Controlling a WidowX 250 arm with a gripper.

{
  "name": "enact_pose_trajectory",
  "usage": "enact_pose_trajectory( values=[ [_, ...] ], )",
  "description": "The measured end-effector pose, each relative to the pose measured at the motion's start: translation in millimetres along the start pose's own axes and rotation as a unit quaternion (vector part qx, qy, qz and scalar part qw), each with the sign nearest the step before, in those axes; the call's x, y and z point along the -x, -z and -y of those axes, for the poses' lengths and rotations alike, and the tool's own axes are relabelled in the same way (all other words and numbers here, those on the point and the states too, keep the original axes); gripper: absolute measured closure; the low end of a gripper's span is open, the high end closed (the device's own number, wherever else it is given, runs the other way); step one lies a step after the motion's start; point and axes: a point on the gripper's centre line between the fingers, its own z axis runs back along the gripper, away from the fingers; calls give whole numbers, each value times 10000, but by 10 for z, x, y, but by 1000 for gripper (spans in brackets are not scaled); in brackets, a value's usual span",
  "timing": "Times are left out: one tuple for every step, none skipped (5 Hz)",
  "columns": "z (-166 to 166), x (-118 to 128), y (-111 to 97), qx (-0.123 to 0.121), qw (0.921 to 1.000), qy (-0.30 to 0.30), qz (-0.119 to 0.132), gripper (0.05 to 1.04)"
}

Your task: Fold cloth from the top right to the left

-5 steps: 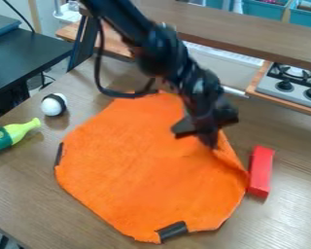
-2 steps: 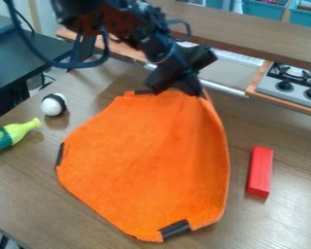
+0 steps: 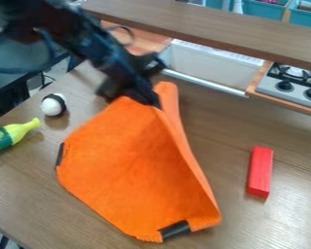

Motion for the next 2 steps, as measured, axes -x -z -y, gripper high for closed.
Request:
enact_pose_trajectory(
  values=[
    [-273,-109,-203,93,9998,-142,-103,1035],
    [-487,-158,-383,86,9998,96,-160,1035]
  ],
)
